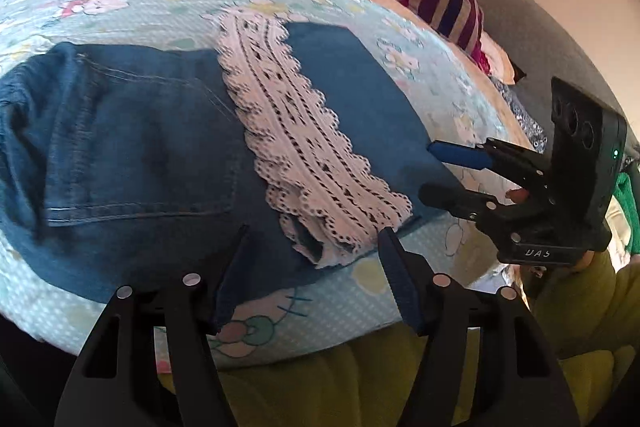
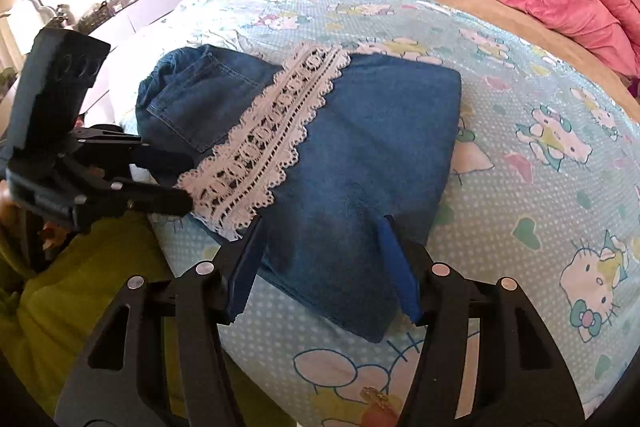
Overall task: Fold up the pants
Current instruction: 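Open both grippers and smooth the lengthwise-folded denim flat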
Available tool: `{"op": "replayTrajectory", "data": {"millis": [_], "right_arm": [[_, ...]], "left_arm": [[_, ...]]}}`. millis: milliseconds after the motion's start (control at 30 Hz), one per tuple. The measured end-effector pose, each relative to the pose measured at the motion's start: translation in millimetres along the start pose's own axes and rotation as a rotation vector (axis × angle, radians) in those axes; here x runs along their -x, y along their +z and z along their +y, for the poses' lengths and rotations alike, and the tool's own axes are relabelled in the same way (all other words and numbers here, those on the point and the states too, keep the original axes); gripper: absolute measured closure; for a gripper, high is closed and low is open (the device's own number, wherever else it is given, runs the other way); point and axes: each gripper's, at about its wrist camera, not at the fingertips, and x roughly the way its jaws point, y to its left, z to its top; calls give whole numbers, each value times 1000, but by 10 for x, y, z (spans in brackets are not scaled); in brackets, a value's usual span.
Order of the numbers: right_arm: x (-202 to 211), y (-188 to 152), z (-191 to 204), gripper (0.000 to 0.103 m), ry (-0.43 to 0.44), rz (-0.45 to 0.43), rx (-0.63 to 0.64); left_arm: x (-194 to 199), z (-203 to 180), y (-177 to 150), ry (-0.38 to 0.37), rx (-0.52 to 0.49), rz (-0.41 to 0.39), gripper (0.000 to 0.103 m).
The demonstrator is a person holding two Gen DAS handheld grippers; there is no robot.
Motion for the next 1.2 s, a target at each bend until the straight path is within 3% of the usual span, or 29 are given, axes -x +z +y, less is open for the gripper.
{"op": "replayTrajectory", "data": {"millis": [167, 300, 400, 600, 800, 933, 1067, 1200], "right_arm": [[-46, -58, -28, 52, 6, 10, -10], [-54, -67, -26, 51, 10, 7, -13], [-37, -55, 15, 51, 11, 1, -6], [70, 47, 135, 51, 23, -60, 36], [-212, -12, 25, 50, -20, 54, 9], [-200, -19, 6, 50, -16, 43, -4], [-159, -9, 0, 47, -14, 36, -10], [-84, 17, -39, 42, -18, 17, -29]], "left_arm": [[-115, -37, 43, -32, 40, 12, 42], [-168, -67, 55, -27, 55, -3, 73], [-121, -64, 56, -31, 61, -15, 80], [-15, -39, 22, 6, 53, -18, 78], [-84, -29, 8, 11, 51, 3, 66], [-76, -56, 11, 25, 33, 3, 64], [-23, -77, 27, 62, 16, -15, 51], [43, -75, 36, 96, 1, -34, 46]]}}
